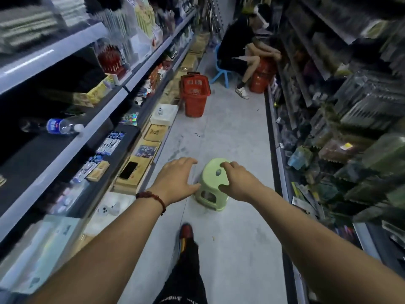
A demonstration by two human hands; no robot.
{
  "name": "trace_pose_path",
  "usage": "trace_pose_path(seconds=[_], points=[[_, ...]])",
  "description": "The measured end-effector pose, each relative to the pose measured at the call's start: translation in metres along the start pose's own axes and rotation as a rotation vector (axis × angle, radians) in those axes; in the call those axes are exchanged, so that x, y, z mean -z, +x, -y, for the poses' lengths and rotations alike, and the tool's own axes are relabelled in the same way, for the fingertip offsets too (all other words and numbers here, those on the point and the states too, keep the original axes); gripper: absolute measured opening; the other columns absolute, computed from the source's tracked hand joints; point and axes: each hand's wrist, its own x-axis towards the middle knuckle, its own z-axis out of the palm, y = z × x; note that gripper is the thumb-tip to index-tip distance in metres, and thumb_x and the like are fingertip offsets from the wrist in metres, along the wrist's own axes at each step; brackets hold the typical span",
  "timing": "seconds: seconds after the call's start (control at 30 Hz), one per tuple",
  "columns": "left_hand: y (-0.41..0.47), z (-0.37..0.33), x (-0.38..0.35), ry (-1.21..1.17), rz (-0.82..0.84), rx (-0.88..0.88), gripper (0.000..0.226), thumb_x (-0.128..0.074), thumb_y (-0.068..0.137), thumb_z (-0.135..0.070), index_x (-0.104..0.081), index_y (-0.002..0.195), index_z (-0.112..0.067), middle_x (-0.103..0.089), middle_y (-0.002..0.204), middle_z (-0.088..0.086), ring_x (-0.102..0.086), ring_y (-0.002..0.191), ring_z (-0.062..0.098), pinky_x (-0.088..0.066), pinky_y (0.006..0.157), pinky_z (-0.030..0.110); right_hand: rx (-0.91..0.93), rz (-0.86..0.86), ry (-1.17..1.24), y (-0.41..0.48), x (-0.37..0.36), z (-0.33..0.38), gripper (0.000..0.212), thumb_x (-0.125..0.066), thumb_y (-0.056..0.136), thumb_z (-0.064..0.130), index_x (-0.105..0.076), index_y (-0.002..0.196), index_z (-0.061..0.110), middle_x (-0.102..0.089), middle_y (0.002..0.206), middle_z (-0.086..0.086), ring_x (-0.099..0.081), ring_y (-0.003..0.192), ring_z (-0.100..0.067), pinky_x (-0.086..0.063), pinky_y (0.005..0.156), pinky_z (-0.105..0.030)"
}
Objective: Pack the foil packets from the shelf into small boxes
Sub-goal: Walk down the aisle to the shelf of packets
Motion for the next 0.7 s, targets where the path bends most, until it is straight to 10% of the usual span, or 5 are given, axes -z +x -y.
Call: trace_pose_path(seconds=[0.7], points=[[0.441,0.226,0.081,-0.065,-0.058,0.189,0.071,-0.074,0.081,-0.051,-0.049,0.141,-0.022,-0.055,0.139,0.003,-0.053,0.128,0.027,-0.042,0.106,0.038,0.135,0.004,-0.097,0.495,0.19,-0.01,0.077,-0.068,0.093,0.037,-0.029,0.156,0.014,-0.041,0.152,-0.016,-0.049,0.13,-0.037,-0.047,0.104,-0.045]])
